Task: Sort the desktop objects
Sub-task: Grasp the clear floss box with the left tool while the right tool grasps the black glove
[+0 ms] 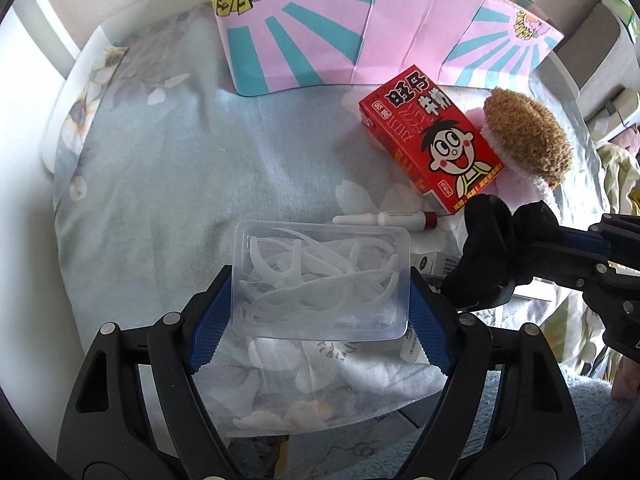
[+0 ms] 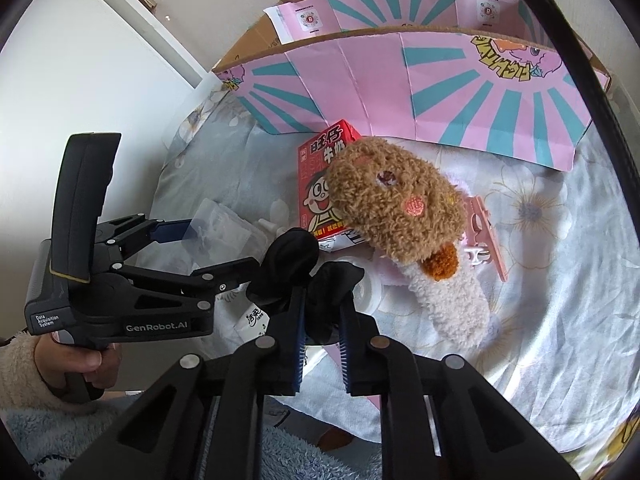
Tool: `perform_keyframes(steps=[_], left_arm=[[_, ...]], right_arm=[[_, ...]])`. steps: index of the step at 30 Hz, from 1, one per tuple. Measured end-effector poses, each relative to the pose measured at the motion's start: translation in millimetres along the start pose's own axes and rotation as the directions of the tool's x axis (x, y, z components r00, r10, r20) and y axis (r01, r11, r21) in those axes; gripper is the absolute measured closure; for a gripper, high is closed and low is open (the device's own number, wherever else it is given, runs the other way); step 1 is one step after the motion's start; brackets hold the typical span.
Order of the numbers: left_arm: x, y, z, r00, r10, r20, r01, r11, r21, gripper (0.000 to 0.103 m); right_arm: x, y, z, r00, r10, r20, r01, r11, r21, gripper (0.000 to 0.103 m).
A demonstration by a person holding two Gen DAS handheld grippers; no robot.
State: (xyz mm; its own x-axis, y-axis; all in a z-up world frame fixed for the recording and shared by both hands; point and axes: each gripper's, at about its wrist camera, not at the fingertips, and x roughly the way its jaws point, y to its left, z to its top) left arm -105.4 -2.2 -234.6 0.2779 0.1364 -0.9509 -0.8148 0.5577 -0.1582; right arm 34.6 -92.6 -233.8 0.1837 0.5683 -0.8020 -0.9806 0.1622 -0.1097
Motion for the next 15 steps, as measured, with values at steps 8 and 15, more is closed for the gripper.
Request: perform_keyframes(steps=[8, 15], left_arm=[[-30.3, 4.7, 3.1, 0.999, 0.021, 0.049, -0.021, 1.000, 0.001, 0.023], [-51.6, -4.4, 2.9, 0.995, 0.015, 0.097, -0.010, 0.999, -0.048, 0.023]], right_arm=[[-6.8, 7.5, 2.9, 0.999, 0.007, 0.050, -0.005, 0.999, -0.038, 0.089], [-26.4, 13.6, 4.9, 0.995, 0.013, 0.101, -0.006, 0.998, -0.067, 0.089]])
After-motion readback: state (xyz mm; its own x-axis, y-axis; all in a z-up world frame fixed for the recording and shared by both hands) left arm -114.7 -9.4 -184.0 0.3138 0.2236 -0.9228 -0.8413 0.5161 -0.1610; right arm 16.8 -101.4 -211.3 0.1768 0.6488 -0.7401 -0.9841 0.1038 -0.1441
